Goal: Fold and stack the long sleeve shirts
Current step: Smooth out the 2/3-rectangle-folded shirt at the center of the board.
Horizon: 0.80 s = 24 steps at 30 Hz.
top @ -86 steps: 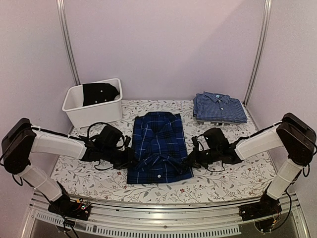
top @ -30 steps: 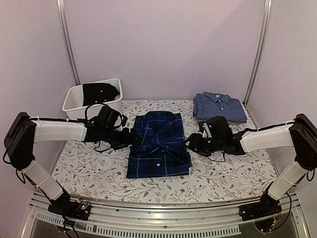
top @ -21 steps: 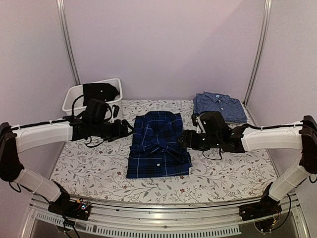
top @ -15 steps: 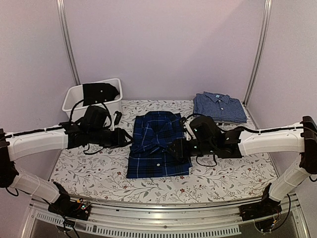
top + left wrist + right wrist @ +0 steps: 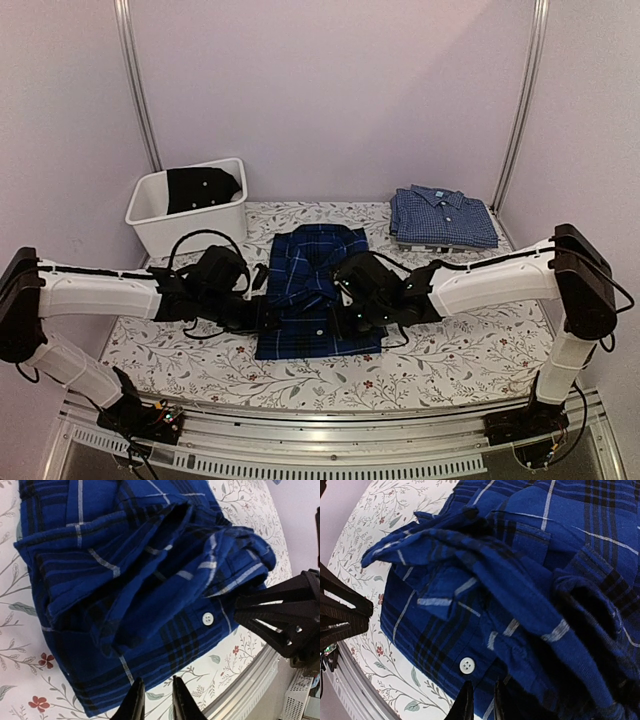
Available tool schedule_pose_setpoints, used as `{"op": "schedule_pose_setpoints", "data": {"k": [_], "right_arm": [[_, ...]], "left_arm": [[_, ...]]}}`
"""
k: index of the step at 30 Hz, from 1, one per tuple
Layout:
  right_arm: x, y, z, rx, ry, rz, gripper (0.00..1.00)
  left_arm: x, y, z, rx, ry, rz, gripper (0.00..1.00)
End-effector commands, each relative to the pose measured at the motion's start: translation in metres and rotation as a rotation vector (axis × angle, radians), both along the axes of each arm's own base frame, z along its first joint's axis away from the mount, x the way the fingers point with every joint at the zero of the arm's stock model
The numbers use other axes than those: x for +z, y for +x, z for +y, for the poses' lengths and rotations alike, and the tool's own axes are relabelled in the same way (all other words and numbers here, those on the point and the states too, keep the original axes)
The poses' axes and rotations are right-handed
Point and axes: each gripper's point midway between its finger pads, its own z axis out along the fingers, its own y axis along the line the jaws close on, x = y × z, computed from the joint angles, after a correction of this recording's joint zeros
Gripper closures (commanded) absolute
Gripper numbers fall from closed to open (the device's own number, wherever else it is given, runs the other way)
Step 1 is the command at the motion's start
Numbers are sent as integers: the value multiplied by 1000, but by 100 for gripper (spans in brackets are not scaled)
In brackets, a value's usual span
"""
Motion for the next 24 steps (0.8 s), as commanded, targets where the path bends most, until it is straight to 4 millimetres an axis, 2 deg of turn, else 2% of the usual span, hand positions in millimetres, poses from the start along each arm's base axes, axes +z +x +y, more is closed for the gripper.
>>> {"op": "schedule_pose_setpoints", "data": {"k": [1, 7, 12, 15, 19, 21, 24], "right_arm": [[-7, 31, -16, -115, -64, 2, 85], [-5, 78, -24, -192, -83, -32, 79], [-14, 116, -27, -227, -99, -42, 70], [-13, 133, -31, -233, -106, -50, 64], [1, 139, -30, -222, -113, -72, 59], [6, 134, -30, -215, -103, -67, 58], [12, 115, -32, -201, -89, -52, 57]], "left_arm": [[0, 15, -20, 6, -18, -23, 82], [4, 29, -31, 10, -8, -44, 82], [0, 32, -34, 13, 13, -45, 82], [-5, 39, -32, 30, 50, -54, 82], [-6, 57, -33, 47, 91, -88, 82], [-8, 71, -31, 68, 95, -92, 82], [-13, 93, -31, 88, 93, -93, 83]]}}
